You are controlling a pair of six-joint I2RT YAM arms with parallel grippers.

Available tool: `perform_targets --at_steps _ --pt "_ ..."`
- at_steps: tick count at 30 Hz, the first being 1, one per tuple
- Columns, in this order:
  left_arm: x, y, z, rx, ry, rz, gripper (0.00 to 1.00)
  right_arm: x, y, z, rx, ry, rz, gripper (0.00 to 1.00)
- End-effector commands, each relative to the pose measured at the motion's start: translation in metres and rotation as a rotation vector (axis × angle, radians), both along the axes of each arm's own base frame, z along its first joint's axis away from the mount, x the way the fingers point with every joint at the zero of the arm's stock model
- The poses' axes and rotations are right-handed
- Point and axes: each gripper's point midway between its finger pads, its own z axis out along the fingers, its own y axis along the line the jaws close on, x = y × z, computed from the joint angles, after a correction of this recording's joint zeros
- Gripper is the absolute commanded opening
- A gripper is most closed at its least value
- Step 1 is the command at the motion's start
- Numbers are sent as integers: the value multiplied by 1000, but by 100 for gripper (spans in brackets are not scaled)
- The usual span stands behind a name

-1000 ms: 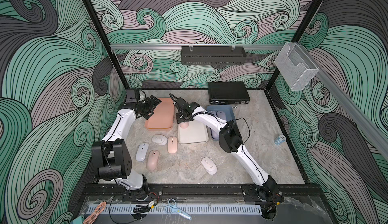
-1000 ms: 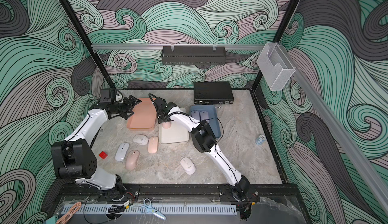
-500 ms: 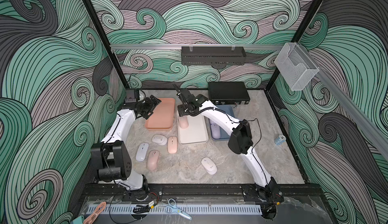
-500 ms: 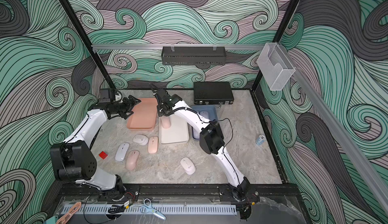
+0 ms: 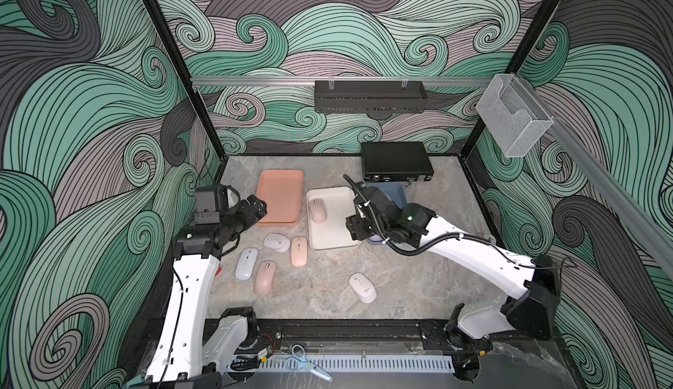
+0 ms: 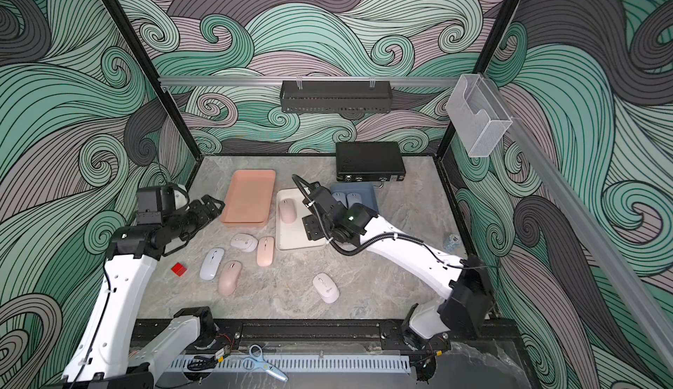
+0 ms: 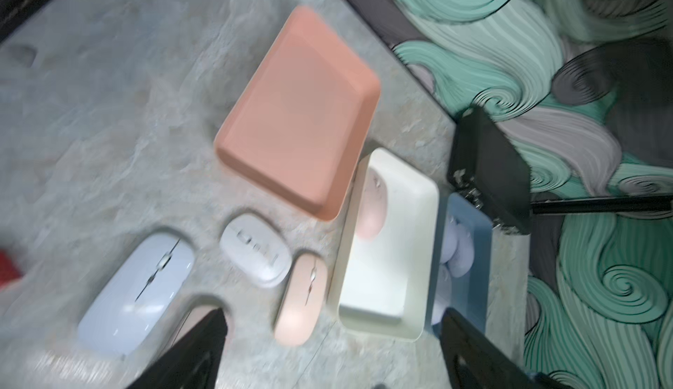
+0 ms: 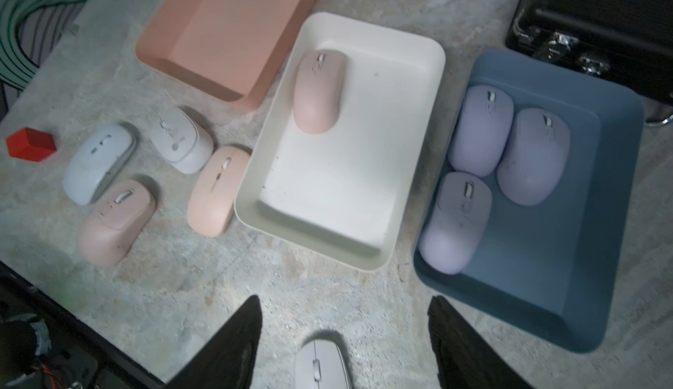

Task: Place the mice by color into the storage box
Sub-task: Pick up the mouse from the center of the board.

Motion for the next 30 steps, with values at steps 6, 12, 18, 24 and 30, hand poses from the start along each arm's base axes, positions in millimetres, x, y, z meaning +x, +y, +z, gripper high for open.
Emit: perform_targets --at_steps 6,12,18,24,30 --pt "-75 -2 -93 145 482 28 90 -22 -55 15 139 -119 -14 94" --pt "-90 -4 -129 227 645 75 93 -29 -76 6 179 -150 -35 96" --pt "-79 -11 -155 248 619 37 97 -31 -85 -2 166 -145 -24 99" --pt "-59 -23 -174 225 589 -23 98 -32 -83 -8 190 -119 -14 100" --pt "-58 -22 -186 262 656 -35 95 -31 -85 -7 188 -120 -19 100"
